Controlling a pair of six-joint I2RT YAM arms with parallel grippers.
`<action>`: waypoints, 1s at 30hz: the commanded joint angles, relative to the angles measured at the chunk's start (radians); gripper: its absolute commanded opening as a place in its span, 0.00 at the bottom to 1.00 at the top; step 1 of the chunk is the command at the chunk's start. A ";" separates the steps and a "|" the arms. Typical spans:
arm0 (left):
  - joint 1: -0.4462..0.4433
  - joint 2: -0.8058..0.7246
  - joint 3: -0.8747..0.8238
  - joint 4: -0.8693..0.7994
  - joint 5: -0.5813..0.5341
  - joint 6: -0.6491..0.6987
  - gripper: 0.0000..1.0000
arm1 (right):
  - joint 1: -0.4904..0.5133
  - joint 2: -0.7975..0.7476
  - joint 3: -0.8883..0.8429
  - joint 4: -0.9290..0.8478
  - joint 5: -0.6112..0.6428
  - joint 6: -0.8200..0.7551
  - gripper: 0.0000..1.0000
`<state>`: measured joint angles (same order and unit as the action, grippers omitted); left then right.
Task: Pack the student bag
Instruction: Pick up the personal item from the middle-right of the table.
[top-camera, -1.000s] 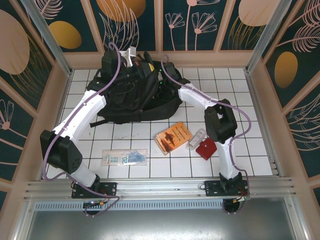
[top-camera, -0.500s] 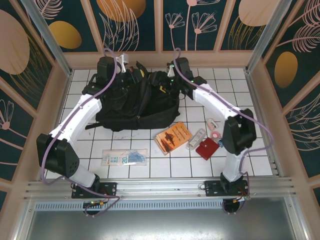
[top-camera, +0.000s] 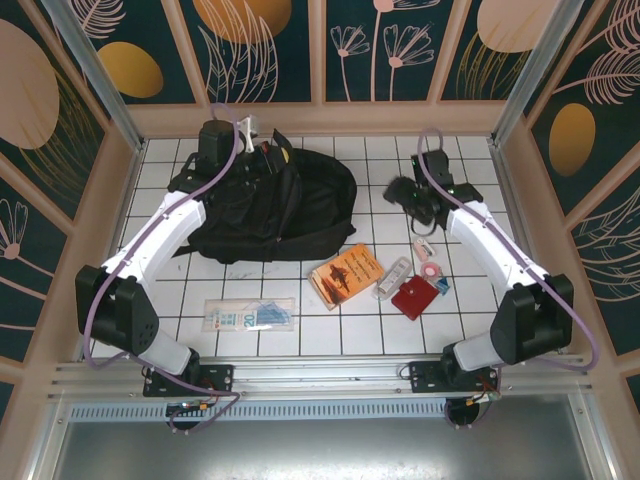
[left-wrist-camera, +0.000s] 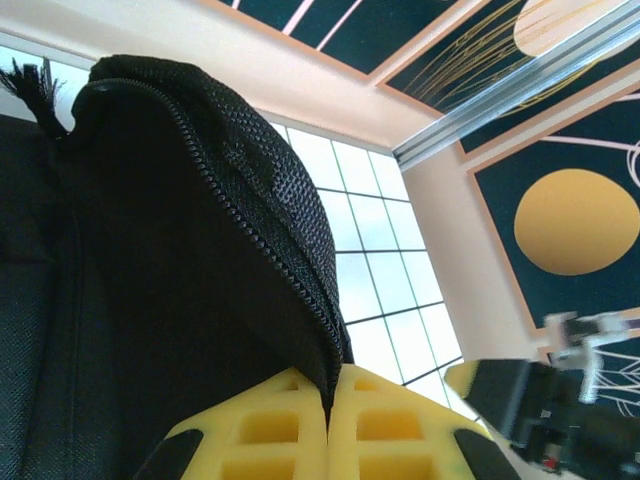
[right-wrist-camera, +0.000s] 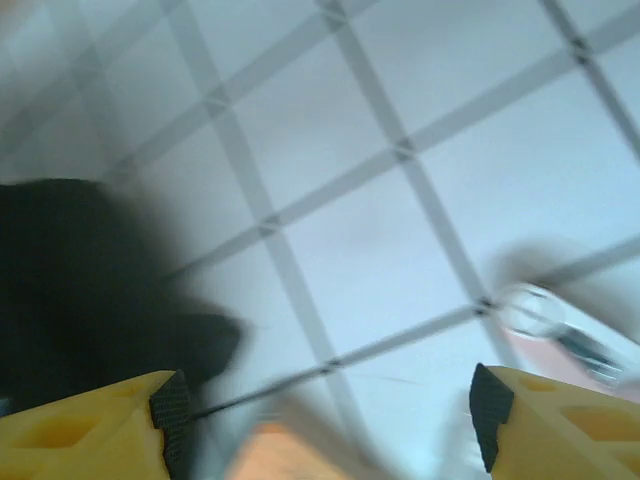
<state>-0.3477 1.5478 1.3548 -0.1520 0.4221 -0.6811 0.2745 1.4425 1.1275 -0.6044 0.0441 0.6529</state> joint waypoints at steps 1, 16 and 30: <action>0.004 -0.047 -0.030 0.112 0.033 0.022 0.00 | -0.041 0.036 -0.067 -0.070 0.062 -0.055 0.81; 0.004 -0.077 -0.052 0.134 0.076 0.014 0.00 | -0.153 0.276 -0.055 0.080 -0.137 -0.237 0.95; 0.004 -0.074 -0.048 0.143 0.097 0.005 0.00 | -0.086 0.291 -0.134 0.088 -0.093 -0.194 0.71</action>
<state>-0.3477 1.5120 1.3014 -0.1074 0.4904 -0.6815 0.1711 1.7142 0.9989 -0.5022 -0.0818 0.4511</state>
